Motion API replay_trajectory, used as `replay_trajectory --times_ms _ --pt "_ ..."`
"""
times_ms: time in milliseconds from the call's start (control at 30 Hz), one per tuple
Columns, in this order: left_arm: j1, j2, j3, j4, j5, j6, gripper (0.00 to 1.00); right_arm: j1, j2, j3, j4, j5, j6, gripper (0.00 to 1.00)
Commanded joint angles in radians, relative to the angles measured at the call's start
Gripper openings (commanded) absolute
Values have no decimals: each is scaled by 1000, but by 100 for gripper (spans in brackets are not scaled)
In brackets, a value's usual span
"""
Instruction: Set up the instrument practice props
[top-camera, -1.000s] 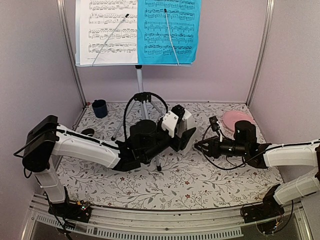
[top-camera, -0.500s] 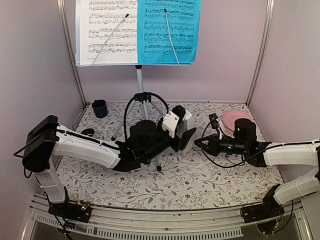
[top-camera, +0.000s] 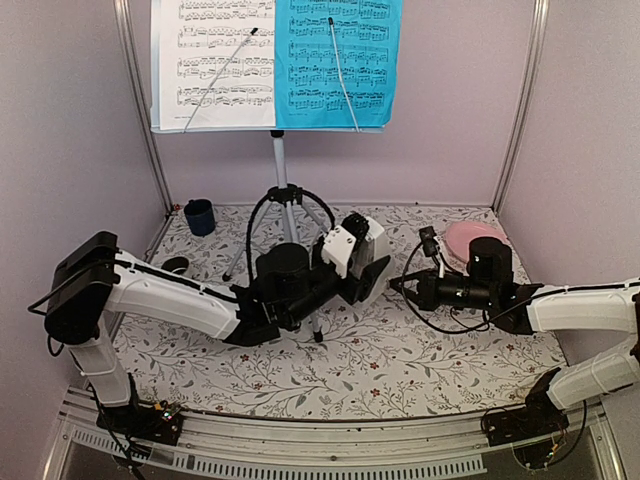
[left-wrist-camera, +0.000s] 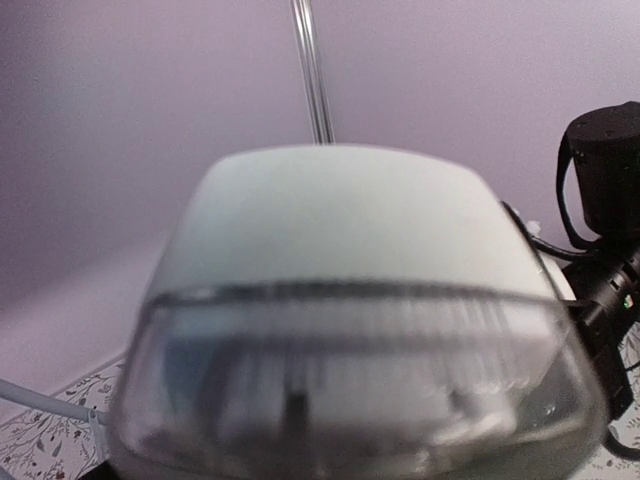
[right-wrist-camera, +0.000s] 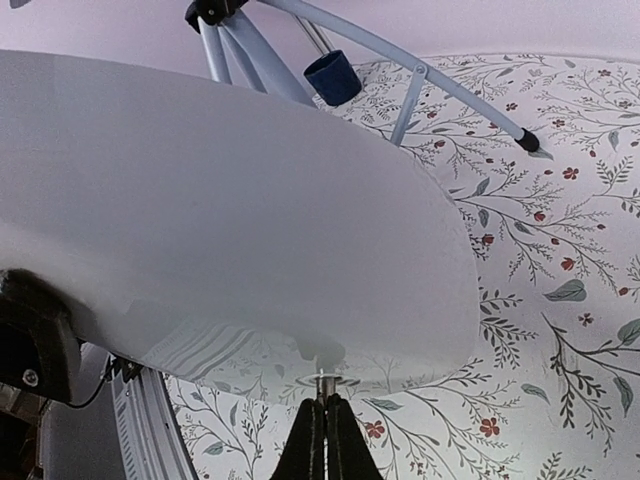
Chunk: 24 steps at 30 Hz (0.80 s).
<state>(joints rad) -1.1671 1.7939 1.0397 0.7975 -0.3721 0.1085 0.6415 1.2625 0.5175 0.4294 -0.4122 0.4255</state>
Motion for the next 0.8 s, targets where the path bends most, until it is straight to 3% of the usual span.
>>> replay_trajectory --times_ms 0,200,500,633,767 --pt "-25 -30 -14 240 46 29 1 -22 -14 6 89 16 133 0" --pt "-38 -45 -89 377 59 69 1 -86 -8 -21 173 -10 282 0" --pt "-49 -40 -151 501 122 113 0 -159 67 -124 538 -141 551 0" --pt "-44 -39 -102 388 78 95 0 -167 99 -121 540 -203 563 0" --pt "-9 -22 -9 192 72 29 0 -169 51 -120 341 -205 437 17"
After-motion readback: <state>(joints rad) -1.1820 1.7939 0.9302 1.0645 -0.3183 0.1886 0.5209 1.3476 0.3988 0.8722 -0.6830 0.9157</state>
